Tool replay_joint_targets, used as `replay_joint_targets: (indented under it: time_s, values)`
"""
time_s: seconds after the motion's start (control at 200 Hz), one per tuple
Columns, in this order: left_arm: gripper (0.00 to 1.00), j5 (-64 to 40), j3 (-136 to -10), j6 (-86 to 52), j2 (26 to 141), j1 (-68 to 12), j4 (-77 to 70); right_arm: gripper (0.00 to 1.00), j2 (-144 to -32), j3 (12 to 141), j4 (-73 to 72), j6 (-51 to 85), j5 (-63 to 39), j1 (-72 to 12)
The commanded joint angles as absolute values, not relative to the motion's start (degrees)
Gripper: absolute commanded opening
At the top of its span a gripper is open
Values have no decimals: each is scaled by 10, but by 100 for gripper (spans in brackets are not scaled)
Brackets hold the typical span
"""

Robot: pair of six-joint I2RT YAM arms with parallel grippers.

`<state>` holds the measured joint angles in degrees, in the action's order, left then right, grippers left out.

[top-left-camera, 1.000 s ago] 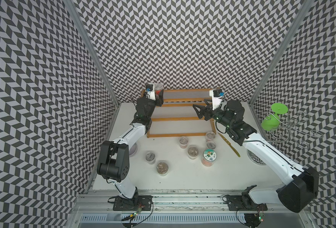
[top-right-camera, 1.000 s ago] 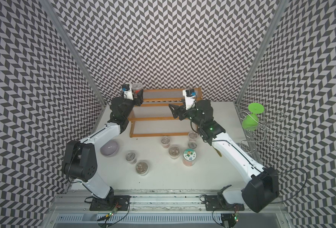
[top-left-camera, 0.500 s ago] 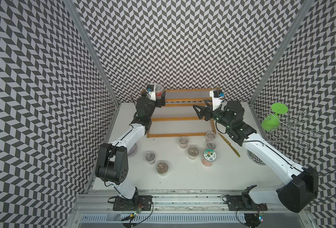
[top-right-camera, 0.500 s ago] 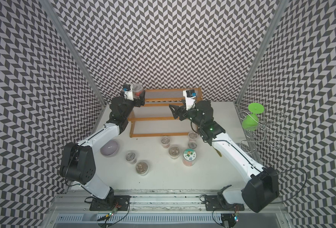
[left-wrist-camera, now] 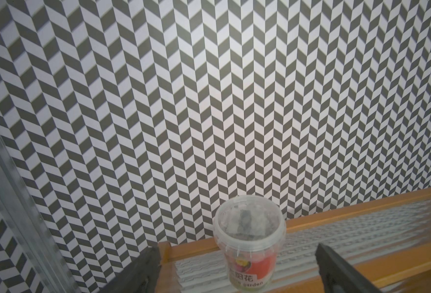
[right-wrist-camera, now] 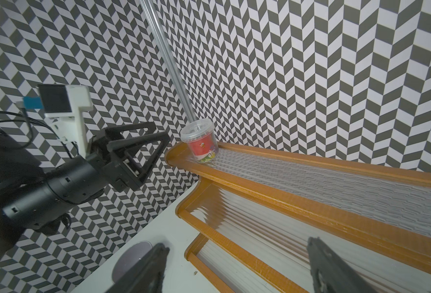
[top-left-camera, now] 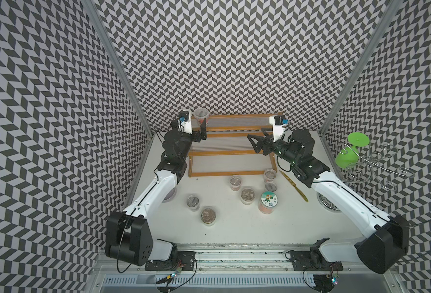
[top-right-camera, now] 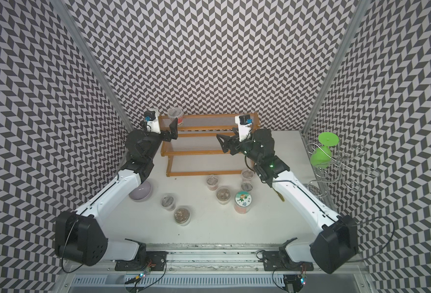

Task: Place the seed container on the shelf
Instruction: Place the seed jar on the shelf.

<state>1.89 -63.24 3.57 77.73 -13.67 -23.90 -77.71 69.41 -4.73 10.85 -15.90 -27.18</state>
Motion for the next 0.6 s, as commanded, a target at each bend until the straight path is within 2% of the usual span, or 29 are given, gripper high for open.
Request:
replay_joint_targets:
  time_s: [0.0,0.125,0.26,0.315,0.436,0.541,0.596]
  values:
    - [100,37,-610,45,727,-126,-207,88,-784,714,-75,123,-183,-270]
    - [100,44,-603,17,680,-104,-168,88,-779,710,-78,125,-178,-269]
    - [100,40,-652,-53,659,-88,-41,93,-769,701,-78,123,-185,-269]
    - [100,6,-673,-92,656,-75,15,100,-757,686,-91,133,-178,-269]
    - [100,-100,-678,-159,640,-34,94,99,-726,649,-122,159,-171,-269]
    - [100,-180,-636,-181,607,-13,96,99,-683,598,-174,163,-181,-267]
    - [100,-203,-618,-180,590,-12,97,99,-670,585,-179,181,-150,-267]
